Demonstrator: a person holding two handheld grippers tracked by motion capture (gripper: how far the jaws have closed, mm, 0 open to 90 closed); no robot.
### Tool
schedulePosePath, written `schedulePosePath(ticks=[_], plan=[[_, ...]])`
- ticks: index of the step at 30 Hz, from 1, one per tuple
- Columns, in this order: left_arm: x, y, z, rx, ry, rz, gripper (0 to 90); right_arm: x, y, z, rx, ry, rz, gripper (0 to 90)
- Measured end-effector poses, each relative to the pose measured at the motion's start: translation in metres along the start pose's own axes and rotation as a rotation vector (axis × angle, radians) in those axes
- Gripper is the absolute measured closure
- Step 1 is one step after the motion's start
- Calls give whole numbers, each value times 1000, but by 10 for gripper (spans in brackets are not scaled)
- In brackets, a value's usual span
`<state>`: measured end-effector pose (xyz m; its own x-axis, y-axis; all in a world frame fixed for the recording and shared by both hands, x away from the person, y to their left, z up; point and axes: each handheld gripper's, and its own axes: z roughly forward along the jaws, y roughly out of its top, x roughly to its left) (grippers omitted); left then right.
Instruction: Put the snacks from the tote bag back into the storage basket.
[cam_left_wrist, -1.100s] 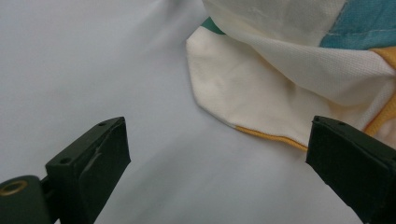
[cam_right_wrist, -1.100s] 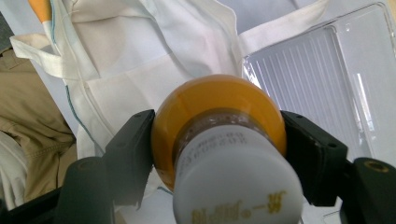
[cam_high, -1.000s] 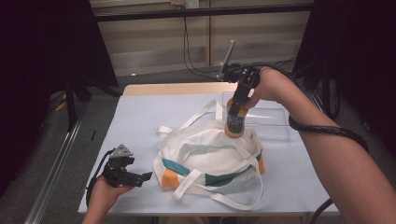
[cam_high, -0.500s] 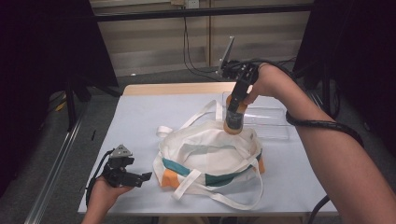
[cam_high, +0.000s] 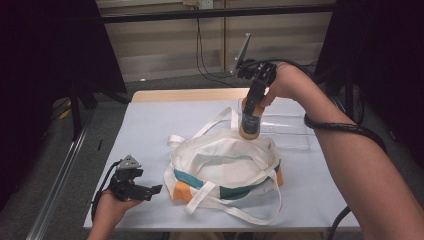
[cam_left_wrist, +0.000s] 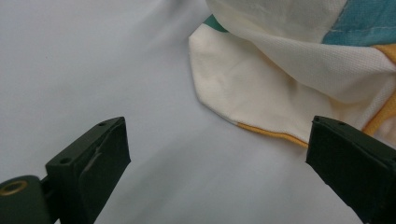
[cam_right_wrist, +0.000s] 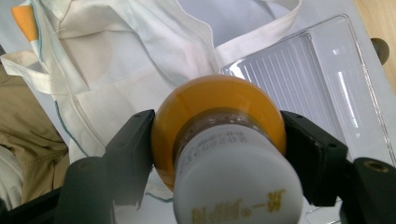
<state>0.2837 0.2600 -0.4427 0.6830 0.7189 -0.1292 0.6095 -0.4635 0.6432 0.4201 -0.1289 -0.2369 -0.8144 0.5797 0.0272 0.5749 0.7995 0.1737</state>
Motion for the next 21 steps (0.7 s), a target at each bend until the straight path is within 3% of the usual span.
schedulePosePath(ticks=[21], plan=[[0,-3,-3,-1,16,-1,58,-18,4,6,10,-11,30,306]])
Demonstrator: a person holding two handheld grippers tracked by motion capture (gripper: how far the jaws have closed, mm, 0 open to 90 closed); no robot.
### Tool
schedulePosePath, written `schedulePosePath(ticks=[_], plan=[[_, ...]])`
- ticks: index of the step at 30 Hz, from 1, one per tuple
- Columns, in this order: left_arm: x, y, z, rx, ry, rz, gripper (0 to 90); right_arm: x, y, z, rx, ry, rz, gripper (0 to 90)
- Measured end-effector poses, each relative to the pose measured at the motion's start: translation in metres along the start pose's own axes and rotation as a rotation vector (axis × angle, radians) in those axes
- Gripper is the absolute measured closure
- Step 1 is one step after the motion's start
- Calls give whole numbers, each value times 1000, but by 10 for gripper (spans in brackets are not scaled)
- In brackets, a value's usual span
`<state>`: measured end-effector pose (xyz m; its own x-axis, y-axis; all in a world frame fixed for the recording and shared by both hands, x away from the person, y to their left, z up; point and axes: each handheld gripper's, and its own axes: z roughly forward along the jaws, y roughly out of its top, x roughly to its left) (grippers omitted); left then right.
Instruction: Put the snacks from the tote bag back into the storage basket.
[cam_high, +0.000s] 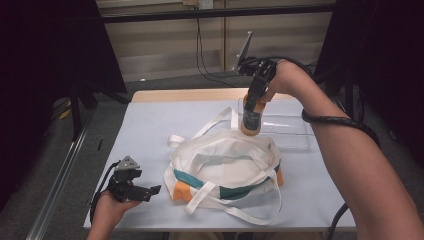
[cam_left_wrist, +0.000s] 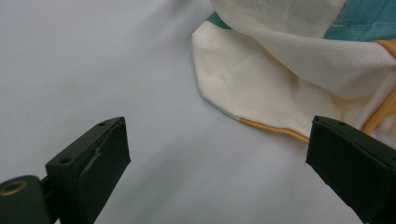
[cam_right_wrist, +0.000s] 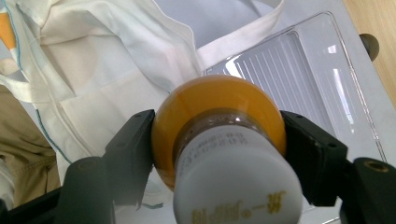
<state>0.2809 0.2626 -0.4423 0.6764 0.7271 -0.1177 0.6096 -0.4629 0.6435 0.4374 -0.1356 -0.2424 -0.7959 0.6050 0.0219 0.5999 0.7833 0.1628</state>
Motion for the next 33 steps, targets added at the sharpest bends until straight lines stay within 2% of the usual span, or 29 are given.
schedulePosePath(ticks=[12,16,24,28,33], plan=[[0,-1,-1,0,-7,-2,57,-12,2,0,-3,-7,25,306],[0,-1,-2,-6,2,-3,58,-15,4,2,-2,-13,21,306],[1,-2,-2,-8,-10,-9,58,-21,7,4,0,-13,27,306],[1,-3,-3,-5,7,-2,57,-24,9,5,1,-15,30,306],[1,-3,-3,-8,-2,-6,57,-27,11,7,5,-15,28,306]])
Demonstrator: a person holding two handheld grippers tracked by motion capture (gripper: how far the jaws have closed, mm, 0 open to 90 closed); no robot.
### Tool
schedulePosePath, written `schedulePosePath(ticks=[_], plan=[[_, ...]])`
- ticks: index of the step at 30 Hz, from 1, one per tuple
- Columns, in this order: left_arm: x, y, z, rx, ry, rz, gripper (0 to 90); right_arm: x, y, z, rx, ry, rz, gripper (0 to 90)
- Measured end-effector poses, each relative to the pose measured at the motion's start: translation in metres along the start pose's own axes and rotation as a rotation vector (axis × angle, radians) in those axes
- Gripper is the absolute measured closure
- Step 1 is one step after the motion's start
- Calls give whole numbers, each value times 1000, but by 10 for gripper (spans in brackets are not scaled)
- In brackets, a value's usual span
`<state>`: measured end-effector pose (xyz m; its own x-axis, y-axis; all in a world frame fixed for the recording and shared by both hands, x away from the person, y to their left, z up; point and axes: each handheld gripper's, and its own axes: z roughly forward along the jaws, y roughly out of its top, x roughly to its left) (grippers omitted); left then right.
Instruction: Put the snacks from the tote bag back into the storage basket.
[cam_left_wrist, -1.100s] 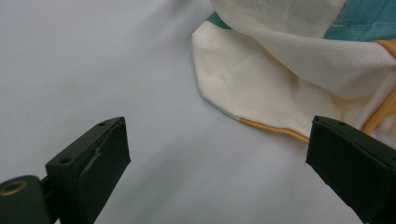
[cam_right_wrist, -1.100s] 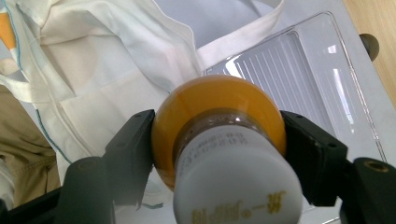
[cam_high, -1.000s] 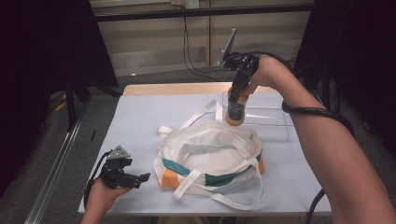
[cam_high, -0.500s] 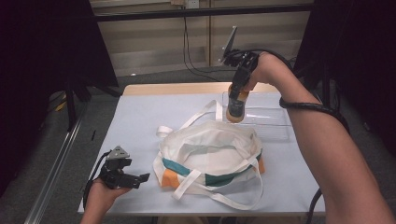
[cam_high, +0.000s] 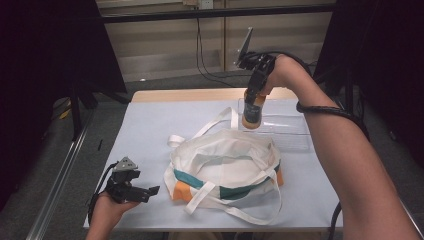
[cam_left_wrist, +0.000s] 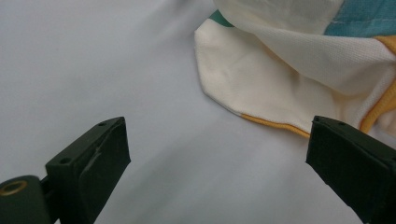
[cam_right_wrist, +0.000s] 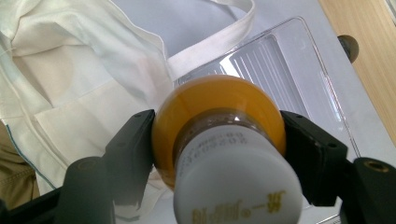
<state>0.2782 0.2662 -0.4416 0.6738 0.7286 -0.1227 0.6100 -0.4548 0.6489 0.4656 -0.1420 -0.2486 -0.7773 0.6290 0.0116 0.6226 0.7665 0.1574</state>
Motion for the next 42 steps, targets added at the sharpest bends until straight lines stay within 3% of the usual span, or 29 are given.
schedulePosePath(ticks=[28,42], plan=[[-1,-1,1,5,16,2,58,-10,6,24,13,-1,13,306],[0,-1,0,9,11,2,57,-10,11,37,13,8,-8,306]])
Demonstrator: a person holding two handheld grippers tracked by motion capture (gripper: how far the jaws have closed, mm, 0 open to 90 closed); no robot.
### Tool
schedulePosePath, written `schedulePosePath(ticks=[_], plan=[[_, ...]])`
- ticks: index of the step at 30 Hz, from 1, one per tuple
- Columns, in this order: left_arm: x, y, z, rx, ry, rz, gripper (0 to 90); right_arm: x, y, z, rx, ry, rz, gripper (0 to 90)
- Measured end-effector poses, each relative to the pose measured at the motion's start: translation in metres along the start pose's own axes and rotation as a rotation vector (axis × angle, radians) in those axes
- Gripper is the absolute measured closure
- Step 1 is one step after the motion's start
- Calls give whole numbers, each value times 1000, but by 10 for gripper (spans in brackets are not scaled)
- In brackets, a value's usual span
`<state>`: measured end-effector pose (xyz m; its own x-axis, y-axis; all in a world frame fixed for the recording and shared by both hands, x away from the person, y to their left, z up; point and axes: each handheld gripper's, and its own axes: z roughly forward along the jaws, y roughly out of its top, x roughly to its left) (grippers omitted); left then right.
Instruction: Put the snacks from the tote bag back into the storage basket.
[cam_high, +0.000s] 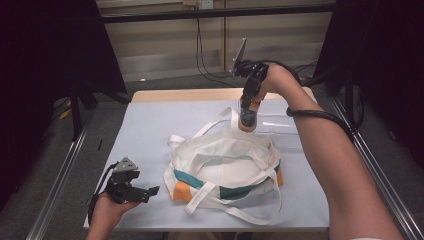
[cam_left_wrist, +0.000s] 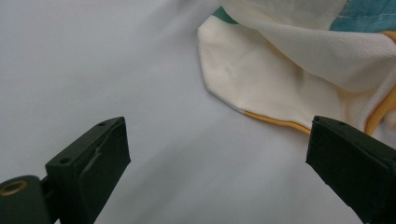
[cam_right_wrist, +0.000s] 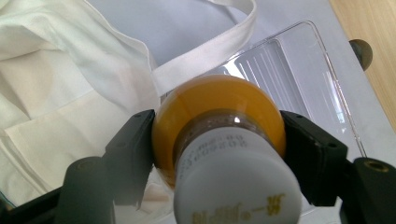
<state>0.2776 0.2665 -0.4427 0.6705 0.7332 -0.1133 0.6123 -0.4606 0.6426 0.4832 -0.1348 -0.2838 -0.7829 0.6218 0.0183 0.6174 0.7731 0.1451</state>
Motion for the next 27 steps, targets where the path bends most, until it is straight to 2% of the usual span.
schedulePosePath(ticks=[20,27], plan=[[-1,0,0,-13,12,-3,57,1,2,10,11,-4,-13,305],[-1,0,0,-3,9,2,57,0,0,14,9,-4,-21,306]])
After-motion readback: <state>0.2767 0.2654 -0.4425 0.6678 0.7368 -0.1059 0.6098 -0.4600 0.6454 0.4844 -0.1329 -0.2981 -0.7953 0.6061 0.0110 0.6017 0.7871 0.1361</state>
